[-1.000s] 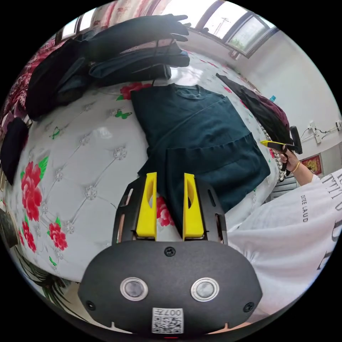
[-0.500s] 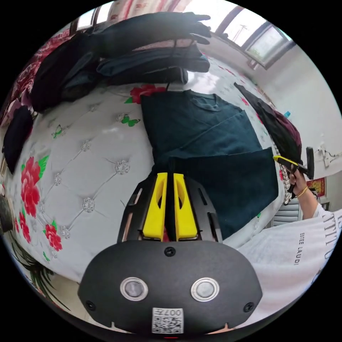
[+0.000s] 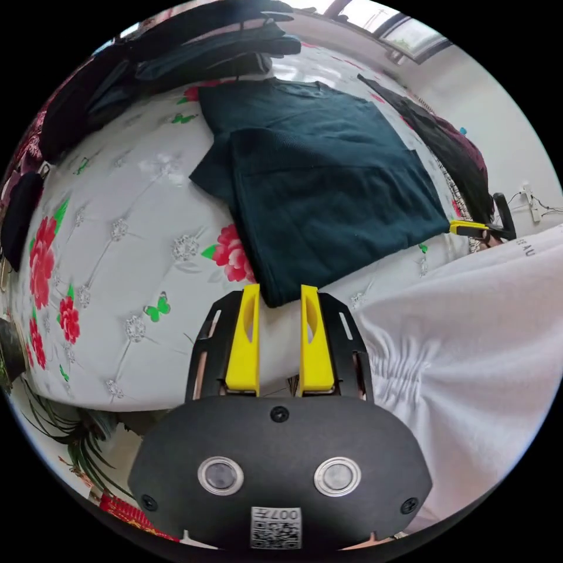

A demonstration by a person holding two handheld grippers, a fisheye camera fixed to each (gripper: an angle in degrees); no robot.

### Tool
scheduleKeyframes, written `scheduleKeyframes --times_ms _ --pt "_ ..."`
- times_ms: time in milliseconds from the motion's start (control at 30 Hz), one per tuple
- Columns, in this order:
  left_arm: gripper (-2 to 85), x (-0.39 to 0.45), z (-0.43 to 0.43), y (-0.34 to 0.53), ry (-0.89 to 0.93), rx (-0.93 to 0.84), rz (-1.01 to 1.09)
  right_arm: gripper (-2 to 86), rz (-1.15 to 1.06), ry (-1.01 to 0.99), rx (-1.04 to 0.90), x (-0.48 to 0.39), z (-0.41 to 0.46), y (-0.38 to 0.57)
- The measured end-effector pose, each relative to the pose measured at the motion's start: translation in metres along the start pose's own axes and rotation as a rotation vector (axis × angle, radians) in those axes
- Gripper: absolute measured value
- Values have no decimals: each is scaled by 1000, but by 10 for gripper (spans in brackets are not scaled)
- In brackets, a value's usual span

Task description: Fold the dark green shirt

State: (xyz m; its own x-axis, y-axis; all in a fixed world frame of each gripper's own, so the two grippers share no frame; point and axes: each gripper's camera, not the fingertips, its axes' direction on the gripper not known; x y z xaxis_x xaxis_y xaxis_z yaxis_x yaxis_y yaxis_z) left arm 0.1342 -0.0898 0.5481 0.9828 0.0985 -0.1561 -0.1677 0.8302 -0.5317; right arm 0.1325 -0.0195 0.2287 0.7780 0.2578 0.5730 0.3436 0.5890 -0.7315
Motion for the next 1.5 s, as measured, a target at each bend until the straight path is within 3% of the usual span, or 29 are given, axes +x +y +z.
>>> scheduleKeyframes --times_ms 100,233,433,600,767,867,1000,1067,1233,1367,1500 --pt "49 9 1 -13 -69 17 70 45 -2 72 -16 2 0 -5" --pt "29 -7 -4 -26 22 -60 135 14 -44 -101 -42 12 -9 -6" --pt "12 -48 -49 2 330 29 71 1 -77 -204 -4 24 -42 25" --pt "10 -85 -91 11 654 73 -37 -1 -28 -542 47 55 -89 28" --pt "17 -142 -112 -43 791 129 -126 0 -12 -737 162 86 -137 -36" --pt "32 -171 -118 -112 720 162 -150 3 -22 -756 228 89 -156 -108" --pt "86 -204 -97 -187 623 335 -435 16 81 -514 312 87 -143 -204" --pt "101 -199 -93 -198 605 403 -468 23 131 -428 324 86 -127 -220" --pt "104 -163 -67 -177 380 308 -366 36 166 -486 367 88 -85 -193" --pt "111 -142 -59 -158 230 303 -272 52 139 -224 345 79 -73 -172" --pt "109 -123 -59 -204 191 337 -148 57 112 -173 342 75 -76 -210"
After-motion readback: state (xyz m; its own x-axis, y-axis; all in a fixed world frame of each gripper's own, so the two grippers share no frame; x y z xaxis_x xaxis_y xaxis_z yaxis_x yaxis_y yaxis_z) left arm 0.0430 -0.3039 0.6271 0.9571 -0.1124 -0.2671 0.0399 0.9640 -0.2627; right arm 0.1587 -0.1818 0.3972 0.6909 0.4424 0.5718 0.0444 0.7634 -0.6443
